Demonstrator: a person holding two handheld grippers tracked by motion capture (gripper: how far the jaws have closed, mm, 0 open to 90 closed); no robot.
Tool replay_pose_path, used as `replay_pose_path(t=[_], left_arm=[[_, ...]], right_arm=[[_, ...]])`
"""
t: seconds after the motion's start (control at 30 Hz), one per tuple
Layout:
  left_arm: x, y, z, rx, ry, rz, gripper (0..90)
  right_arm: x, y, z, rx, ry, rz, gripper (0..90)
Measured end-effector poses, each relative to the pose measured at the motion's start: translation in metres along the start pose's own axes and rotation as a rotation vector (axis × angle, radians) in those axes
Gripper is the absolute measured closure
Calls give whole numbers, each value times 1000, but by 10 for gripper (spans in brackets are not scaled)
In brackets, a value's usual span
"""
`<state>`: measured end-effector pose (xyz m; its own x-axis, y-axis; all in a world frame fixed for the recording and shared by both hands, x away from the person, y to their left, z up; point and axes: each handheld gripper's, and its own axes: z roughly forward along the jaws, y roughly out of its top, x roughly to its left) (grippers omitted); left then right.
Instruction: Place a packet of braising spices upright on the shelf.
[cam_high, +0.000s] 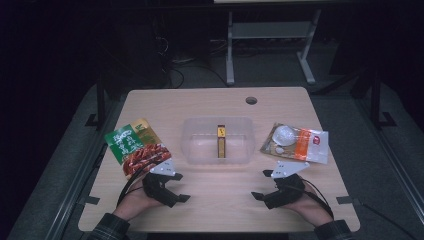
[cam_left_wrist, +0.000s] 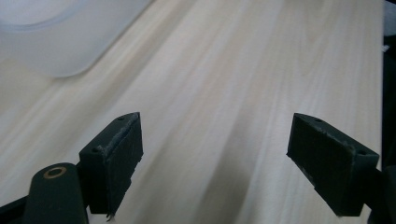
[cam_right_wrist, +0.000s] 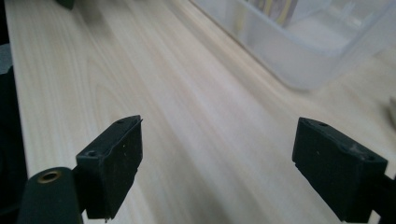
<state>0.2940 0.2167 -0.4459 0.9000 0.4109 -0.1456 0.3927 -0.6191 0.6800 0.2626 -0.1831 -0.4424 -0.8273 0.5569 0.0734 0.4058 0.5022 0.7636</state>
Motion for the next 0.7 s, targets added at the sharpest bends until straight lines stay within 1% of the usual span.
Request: replay_pose_path(t=[0.03, 0.07, 0.13, 0.2, 0.23, 0.33, 0.4, 0.57, 0.63, 0.67, 0.7], left_arm=[[2, -1, -3, 3, 16, -3, 182], [4, -1, -5, 7, 41, -20, 194], [9, -3, -11, 10, 91, -30, 216], [14, -4, -17, 3, 128, -63, 250], [16, -5, -21, -3, 152, -69, 269], [25, -5, -31, -10, 222, -83, 383], [32, -4, -38, -10, 267, -103, 499], [51, 0, -48, -20, 345, -151, 768], [60, 2, -49, -18, 364, -168, 880], [64, 3, -48, -24, 381, -175, 895], [68, 4, -47, -15, 398, -181, 896]], right_arm=[[0, -3, -1, 1, 1, 6, 154], [1, -5, -3, 2, -2, 9, 154], [1, -9, -6, 3, -2, 22, 154], [1, -13, -8, 5, -6, 26, 154], [1, -14, -9, 6, -5, 37, 154], [1, -15, -10, 10, -7, 37, 154], [1, -15, -10, 9, -3, 39, 154], [3, -14, -7, 20, 3, 36, 154], [3, -14, -7, 20, 3, 35, 155], [3, -14, -7, 19, 3, 34, 155], [3, -14, -7, 19, 3, 34, 155]])
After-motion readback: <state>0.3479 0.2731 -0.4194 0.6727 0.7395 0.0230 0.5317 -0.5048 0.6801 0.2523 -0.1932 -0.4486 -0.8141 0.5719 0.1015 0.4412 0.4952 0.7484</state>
